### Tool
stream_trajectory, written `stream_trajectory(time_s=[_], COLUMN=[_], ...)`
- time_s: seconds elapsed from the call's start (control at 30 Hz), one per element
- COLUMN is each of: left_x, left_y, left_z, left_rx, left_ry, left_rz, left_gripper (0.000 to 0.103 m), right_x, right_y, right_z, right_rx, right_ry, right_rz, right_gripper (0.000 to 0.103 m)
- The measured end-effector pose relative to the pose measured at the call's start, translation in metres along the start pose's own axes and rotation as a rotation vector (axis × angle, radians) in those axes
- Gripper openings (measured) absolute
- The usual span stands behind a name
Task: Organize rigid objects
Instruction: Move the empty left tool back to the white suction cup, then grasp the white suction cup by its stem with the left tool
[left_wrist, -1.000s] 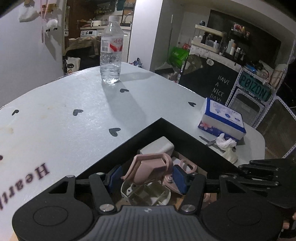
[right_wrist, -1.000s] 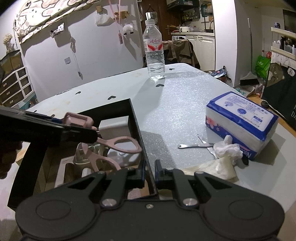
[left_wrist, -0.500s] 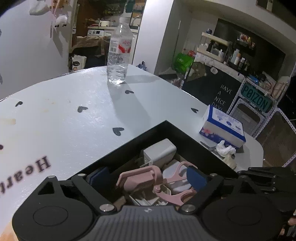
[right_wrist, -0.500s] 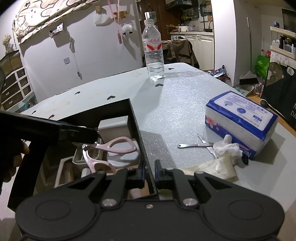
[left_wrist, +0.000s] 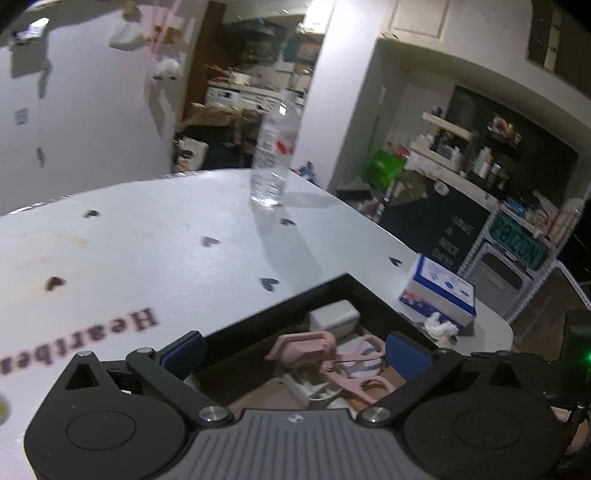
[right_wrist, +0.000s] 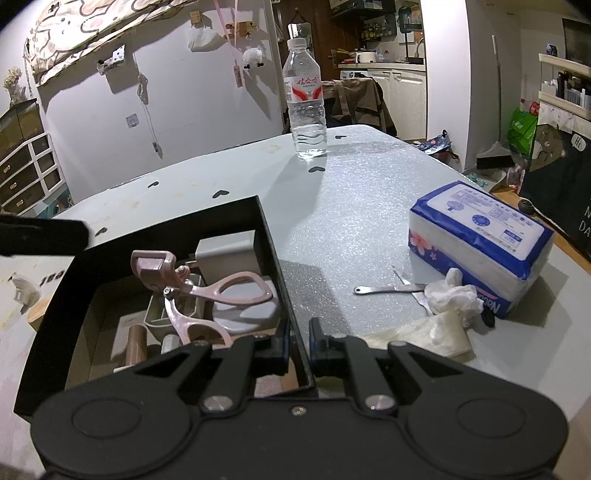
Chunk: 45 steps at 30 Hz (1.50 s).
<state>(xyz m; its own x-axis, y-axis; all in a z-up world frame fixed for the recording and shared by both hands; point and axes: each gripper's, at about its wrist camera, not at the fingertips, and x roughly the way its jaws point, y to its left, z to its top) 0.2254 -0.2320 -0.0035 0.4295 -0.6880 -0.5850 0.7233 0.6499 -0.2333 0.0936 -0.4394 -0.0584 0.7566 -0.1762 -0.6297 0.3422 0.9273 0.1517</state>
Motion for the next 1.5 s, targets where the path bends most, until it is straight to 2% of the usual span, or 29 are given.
stream_trajectory(time_s=[0.33, 0.7, 0.83, 1.07, 1.2, 1.33, 1.5], left_x=[-0.05, -0.086, -0.094, -0.094, -0.087, -0.073, -0.061], left_y=[0.043, 0.103, 0.12, 0.14, 0.151, 0.162, 0.176], left_z=[-0.016, -0.052, -0.061, -0.07, -0.073, -0.072, -0.071], left_rx=[-0.119, -0.286, -0.306, -0.263, -0.252, -0.213, -0.196], left_ry=[-0.088, -0.134, -0.143, -0.153, -0.139, -0.087, -0.05], left_rz=[0.167, 0.382, 0.471, 0.55, 0.569, 0.587, 0.613], left_gripper=[0.103, 0.103, 0.103, 0.101, 0.079, 0.06, 0.053], right_x=[0.0, 0.0, 0.0, 0.0, 0.0, 0.001, 0.001], right_y=[0.0, 0.001, 0.001, 0.001, 0.003, 0.005, 0.007], right_z=[0.0, 0.0, 0.0, -0.001, 0.0, 0.0, 0.001], right_rx=[-0.001, -0.003, -0.004, -0.006, -0.01, -0.014, -0.019], right_ry=[0.0, 0.0, 0.0, -0.001, 0.003, 0.006, 0.01], right_rz=[0.0, -0.002, -0.002, -0.01, -0.019, -0.028, -0.04], right_gripper=[0.011, 0.011, 0.011, 0.011, 0.012, 0.012, 0.013])
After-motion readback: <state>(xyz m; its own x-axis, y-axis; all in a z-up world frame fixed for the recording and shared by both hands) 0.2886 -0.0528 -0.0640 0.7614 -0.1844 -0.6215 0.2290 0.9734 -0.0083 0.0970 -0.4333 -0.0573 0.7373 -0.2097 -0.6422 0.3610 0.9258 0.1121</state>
